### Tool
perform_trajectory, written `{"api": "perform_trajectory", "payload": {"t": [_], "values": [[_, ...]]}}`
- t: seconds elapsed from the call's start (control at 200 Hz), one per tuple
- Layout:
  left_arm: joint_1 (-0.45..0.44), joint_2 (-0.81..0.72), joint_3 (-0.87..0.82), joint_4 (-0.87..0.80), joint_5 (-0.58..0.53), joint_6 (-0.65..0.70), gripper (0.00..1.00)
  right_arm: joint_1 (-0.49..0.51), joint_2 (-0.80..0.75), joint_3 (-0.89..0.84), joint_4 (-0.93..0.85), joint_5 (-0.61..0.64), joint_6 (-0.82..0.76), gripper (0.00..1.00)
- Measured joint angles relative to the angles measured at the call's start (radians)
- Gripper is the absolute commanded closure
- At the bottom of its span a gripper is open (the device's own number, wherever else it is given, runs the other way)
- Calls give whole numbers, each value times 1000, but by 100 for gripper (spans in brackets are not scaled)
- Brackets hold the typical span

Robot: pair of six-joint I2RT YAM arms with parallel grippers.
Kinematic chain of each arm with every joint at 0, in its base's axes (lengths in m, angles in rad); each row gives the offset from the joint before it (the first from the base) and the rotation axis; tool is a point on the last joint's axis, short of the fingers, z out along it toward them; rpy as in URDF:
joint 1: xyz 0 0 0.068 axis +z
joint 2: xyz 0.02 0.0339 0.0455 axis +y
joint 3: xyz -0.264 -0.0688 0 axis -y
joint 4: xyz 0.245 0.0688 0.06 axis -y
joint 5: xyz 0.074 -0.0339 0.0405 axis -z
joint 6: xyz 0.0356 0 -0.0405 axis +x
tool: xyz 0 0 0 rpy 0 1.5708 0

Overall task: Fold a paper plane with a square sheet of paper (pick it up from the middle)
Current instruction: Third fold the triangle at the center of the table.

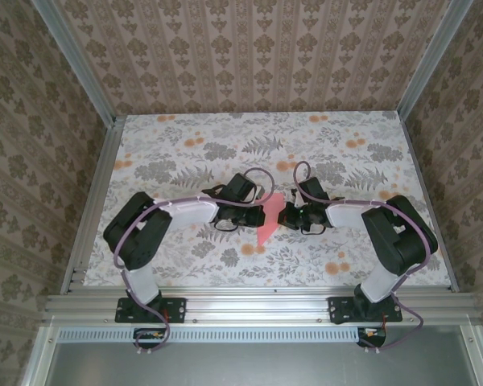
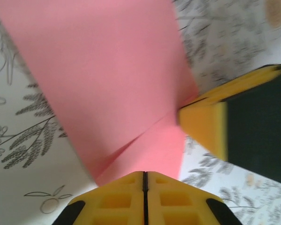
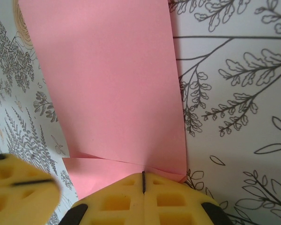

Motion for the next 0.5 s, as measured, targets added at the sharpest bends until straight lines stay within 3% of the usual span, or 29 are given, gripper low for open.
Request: {"api": "perform_trajectory", "payload": {"t": [0.145,0.365,0.5], "values": [[2,36,7,-6,-18,0,95,0,-3,6,-17,-3,0,90],[-8,36,10,-11,-39,14,95,-11,-94,11,-117,26,0,70],[-9,35,10,-11,-41,27,95,-31,-122,11,-124,40,1,66]]}}
